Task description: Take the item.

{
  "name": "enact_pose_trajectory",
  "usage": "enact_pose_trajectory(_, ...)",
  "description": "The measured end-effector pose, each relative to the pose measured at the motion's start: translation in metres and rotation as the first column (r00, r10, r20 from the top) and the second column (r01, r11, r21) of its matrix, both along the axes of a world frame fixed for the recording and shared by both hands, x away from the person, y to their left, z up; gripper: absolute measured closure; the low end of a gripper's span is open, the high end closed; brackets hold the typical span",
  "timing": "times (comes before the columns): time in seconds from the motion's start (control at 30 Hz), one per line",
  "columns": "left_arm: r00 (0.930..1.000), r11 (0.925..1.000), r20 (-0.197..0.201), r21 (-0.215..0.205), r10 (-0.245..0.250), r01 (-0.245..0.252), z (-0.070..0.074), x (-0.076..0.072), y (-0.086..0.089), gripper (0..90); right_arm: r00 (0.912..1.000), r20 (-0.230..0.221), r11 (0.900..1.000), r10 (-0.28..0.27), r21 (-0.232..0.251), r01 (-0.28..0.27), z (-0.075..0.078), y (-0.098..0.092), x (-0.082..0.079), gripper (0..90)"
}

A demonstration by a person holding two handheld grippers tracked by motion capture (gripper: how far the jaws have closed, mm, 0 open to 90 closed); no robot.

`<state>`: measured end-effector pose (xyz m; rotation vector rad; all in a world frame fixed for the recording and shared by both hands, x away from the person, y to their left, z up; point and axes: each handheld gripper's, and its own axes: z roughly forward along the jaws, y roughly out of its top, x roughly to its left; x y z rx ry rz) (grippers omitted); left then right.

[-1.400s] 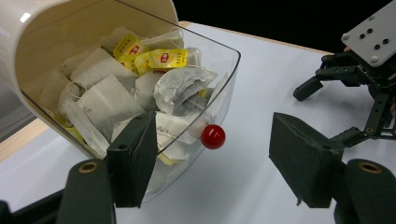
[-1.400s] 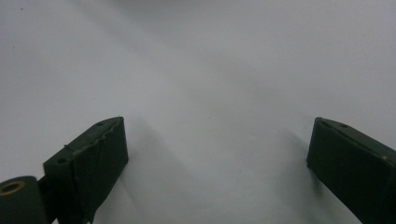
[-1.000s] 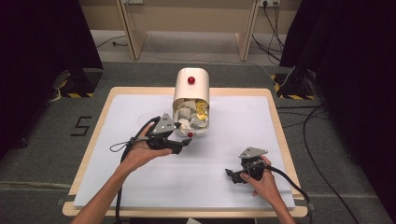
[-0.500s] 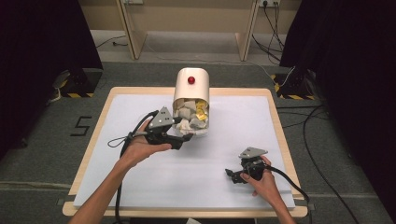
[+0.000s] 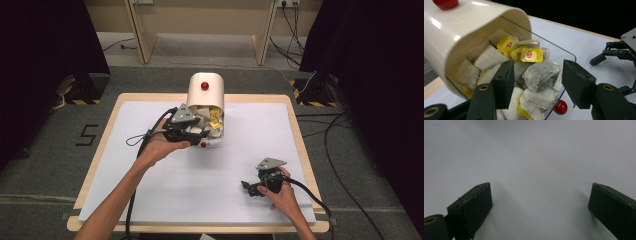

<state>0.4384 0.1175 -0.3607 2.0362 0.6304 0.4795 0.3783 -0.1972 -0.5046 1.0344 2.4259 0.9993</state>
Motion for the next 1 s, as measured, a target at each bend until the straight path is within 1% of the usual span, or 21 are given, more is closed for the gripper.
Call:
enact_pose_trajectory(0.07,0.9999,0.9999,-0.013,0.008,-0.01,0.01,-0.002,0.003,-0.003,45.3,1.0,0.0,1.0,0.0,0.001,0.0,0.0,0.0,0.0,5.7)
enact_pose_trajectory(0.1,0.9995,0.9996,-0.024,0.019,-0.019,0.02,-0.004,0.005,-0.005,46.1,1.0,0.0,1.0,0.001,0.0,-0.001,0.0,0.0,0.0,5.7)
enact_pose_trajectory(0.13,0.9995,0.9996,-0.024,0.019,-0.019,0.02,-0.004,0.005,-0.005,46.4,1.0,0.0,1.0,0.001,0.0,-0.001,0.0,0.0,0.0,5.7)
enact_pose_trajectory(0.17,0.9992,0.9989,-0.029,0.038,-0.026,0.027,-0.006,0.006,-0.008,46.8,1.0,0.0,1.0,0.001,0.0,-0.001,0.0,0.0,0.0,5.8)
enact_pose_trajectory(0.3,0.9989,0.9987,-0.038,0.042,-0.027,0.029,-0.007,0.01,-0.012,48.7,1.0,0.0,1.0,0.0,0.0,0.0,0.0,0.0,0.0,5.7)
enact_pose_trajectory(0.37,0.9983,0.9973,-0.054,0.068,-0.022,0.026,-0.011,0.014,-0.015,50.4,1.0,0.001,1.0,0.001,0.0,-0.001,0.0,0.0,0.0,5.7)
enact_pose_trajectory(0.43,0.998,0.9972,-0.061,0.071,-0.019,0.024,-0.012,0.015,-0.016,51.2,1.0,-0.001,1.0,0.0,0.001,0.0,0.0,0.0,0.0,5.7)
enact_pose_trajectory(0.53,0.9969,0.9956,-0.078,0.092,-0.01,0.017,-0.014,0.018,-0.019,55.6,1.0,0.0,1.0,0.001,0.0,-0.001,0.0,0.0,0.0,5.7)
enact_pose_trajectory(0.57,0.9969,0.9938,-0.078,0.11,-0.006,0.015,-0.015,0.018,-0.022,59.6,1.0,0.0,1.0,0.001,0.0,-0.001,0.0,0.0,0.0,5.7)
enact_pose_trajectory(0.6,0.9969,0.9938,-0.078,0.11,-0.006,0.015,-0.015,0.018,-0.022,62.1,1.0,0.0,1.0,0.001,0.0,-0.001,0.0,0.0,0.0,5.7)
enact_pose_trajectory(0.63,0.9969,0.9936,-0.079,0.112,-0.006,0.014,-0.015,0.018,-0.023,62.1,1.0,0.0,1.0,0.001,0.001,-0.001,0.0,0.0,0.0,5.7)
enact_pose_trajectory(0.73,0.9985,0.9909,-0.054,0.134,-0.005,0.012,-0.016,0.017,-0.026,71.5,1.0,0.0,1.0,0.001,0.0,-0.001,0.0,0.0,0.0,5.7)
enact_pose_trajectory(0.77,0.9988,0.9897,-0.047,0.142,-0.01,0.016,-0.016,0.017,-0.027,77.0,1.0,0.0,1.0,0.001,0.0,-0.001,0.0,0.0,0.0,5.7)
enact_pose_trajectory(0.8,0.999,0.9895,-0.044,0.143,-0.013,0.019,-0.016,0.017,-0.028,77.0,1.0,0.0,1.0,0.001,0.0,-0.001,0.0,0.0,0.0,5.7)
enact_pose_trajectory(0.83,0.9991,0.989,-0.039,0.146,-0.017,0.023,-0.016,0.016,-0.027,79.4,1.0,0.0,1.0,0.001,0.0,-0.001,0.0,0.0,0.0,5.7)
enact_pose_trajectory(0.9,0.9994,0.9912,-0.023,0.129,-0.027,0.03,-0.013,0.016,-0.026,83.5,1.0,0.0,1.0,0.0,0.0,0.0,0.0,0.0,0.0,5.7)
enact_pose_trajectory(0.93,0.9994,0.9938,-0.004,0.105,-0.036,0.036,-0.01,0.014,-0.024,84.1,1.0,-0.004,1.0,-0.004,0.003,0.004,0.0,0.0,0.0,5.7)
enact_pose_trajectory(1.0,0.9993,0.9942,0.002,0.1,-0.038,0.038,-0.008,0.013,-0.023,84.4,1.0,0.0,1.0,0.001,0.001,-0.001,0.0,0.0,0.0,5.7)
